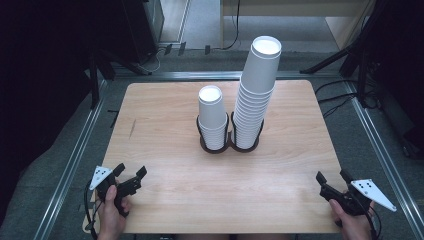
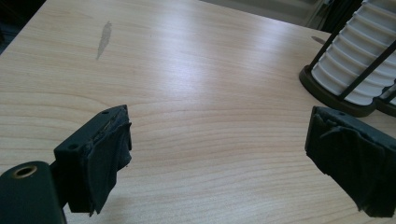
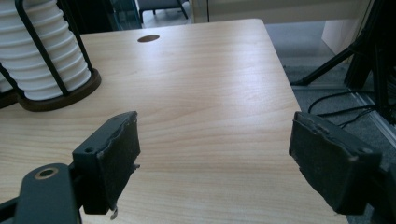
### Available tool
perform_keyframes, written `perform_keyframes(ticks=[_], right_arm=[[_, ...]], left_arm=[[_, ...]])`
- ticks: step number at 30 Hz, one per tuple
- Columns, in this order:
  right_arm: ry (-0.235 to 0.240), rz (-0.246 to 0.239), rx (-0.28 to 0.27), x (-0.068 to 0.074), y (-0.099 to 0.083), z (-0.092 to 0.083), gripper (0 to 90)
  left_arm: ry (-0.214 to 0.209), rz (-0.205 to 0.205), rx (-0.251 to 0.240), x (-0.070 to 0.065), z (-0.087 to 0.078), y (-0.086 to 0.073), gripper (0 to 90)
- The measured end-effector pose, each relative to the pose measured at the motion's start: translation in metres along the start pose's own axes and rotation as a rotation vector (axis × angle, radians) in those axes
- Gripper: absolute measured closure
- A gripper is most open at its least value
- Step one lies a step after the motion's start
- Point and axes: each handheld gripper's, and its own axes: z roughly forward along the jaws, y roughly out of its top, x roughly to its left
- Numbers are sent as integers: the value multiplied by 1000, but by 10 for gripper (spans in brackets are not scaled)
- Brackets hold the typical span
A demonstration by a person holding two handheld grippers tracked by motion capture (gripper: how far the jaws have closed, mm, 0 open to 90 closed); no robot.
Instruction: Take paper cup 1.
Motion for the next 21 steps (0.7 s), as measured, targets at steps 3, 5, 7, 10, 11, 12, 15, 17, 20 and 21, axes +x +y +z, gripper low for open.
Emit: perform_keyframes(ticks=[3,5,7,10,11,12,15,17,20,21], right_arm=[[5,-8,-57,3,0,-1,161],[-1,-3,-80,5,1,-1,158],[-4,-13,-44,6,3,1,173],[6,-14,-35,8,8,1,164],[11,-12,-41,9,10,0,156],[12,-20,-50,11,12,-1,147],[12,-54,-63,18,18,-2,133],[15,-64,-61,23,23,-3,132],[22,-83,-63,30,32,-4,122],[28,-75,-66,31,35,-4,116]], left_arm=[[10,35,4,-5,1,0,72],[12,44,4,-8,2,0,73],[8,36,1,-9,2,0,73],[3,39,4,-14,5,1,73],[-1,43,4,-17,6,1,73],[-5,45,3,-19,7,1,73],[-24,43,0,-26,10,3,73],[-73,0,-1,-30,10,8,73],[-93,-8,-13,-39,9,17,73],[-103,0,-15,-42,9,20,72]])
